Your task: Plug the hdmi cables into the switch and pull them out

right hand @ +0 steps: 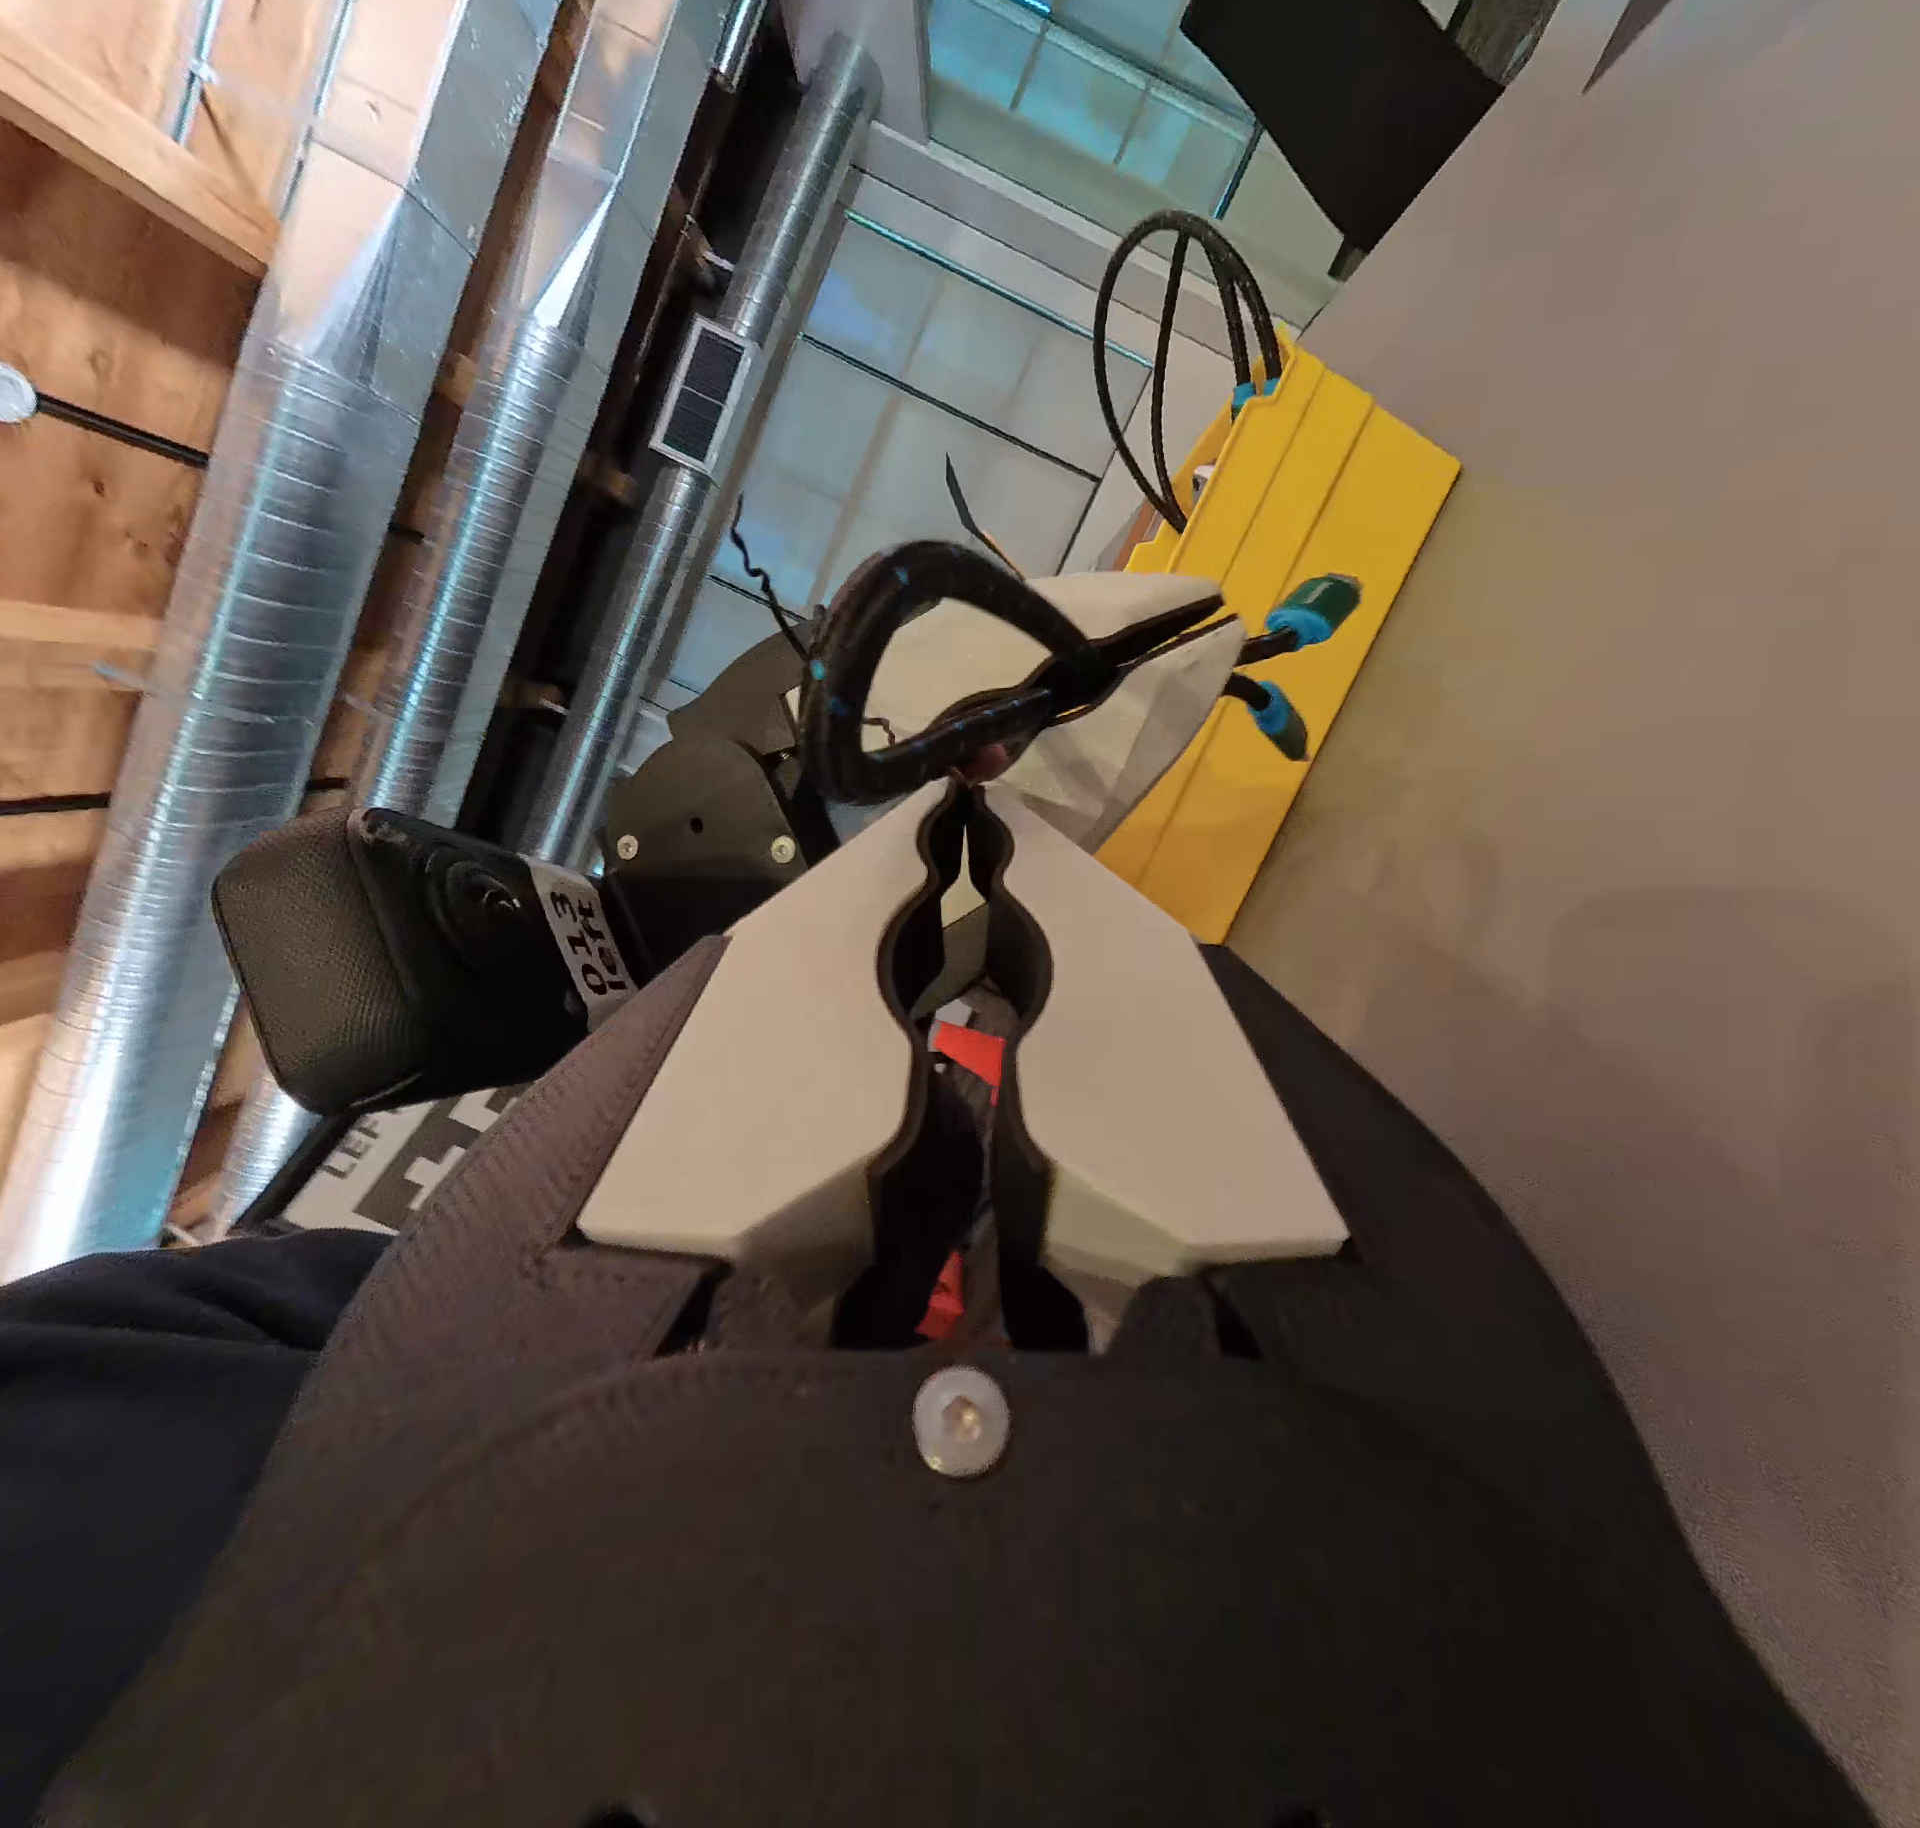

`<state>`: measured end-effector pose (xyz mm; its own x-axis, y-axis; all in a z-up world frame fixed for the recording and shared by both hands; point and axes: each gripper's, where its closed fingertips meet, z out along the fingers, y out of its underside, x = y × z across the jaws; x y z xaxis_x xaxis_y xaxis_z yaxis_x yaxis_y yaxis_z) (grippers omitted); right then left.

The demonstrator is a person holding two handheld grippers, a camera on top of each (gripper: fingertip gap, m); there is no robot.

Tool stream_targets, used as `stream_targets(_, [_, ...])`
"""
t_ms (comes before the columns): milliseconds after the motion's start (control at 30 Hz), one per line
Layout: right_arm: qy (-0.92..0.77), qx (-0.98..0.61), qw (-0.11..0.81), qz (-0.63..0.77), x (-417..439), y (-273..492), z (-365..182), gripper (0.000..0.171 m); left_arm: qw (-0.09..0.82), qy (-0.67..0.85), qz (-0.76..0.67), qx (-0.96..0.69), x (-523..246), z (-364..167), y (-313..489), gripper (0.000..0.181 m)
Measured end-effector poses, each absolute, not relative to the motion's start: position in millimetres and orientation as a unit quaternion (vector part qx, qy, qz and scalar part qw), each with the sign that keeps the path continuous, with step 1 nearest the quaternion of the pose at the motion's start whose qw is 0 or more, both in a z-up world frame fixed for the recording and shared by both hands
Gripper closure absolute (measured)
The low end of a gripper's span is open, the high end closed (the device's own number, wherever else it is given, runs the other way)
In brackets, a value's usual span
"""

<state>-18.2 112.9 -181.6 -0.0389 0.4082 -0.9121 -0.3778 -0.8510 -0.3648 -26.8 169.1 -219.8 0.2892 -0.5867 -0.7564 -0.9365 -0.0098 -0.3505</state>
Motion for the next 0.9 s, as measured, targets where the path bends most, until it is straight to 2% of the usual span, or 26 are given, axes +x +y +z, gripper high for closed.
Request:
stream_targets(400, [0.081, -0.619, 0.229, 0.747, -19, 113, -207, 0.171, 0.384, 0.576, 0.185, -0.698, -24, -250, 164, 0.179])
stream_targets(500, [0.095, -0.611, 0.216, 0.756, -19, 113, -209, 0.162, 0.375, 0.580, 0.185, -0.699, -25, -254, 163, 0.179])
stream_targets(633, [0.074, -0.621, 0.220, 0.749, -18, 111, -211, 0.165, 0.388, 0.575, 0.180, -0.698, -24, -252, 165, 0.180])
stream_targets(900, [-0.013, -0.650, 0.247, 0.718, -16, 105, -204, 0.156, 0.420, 0.563, 0.194, -0.685, -26, -240, 171, 0.179])
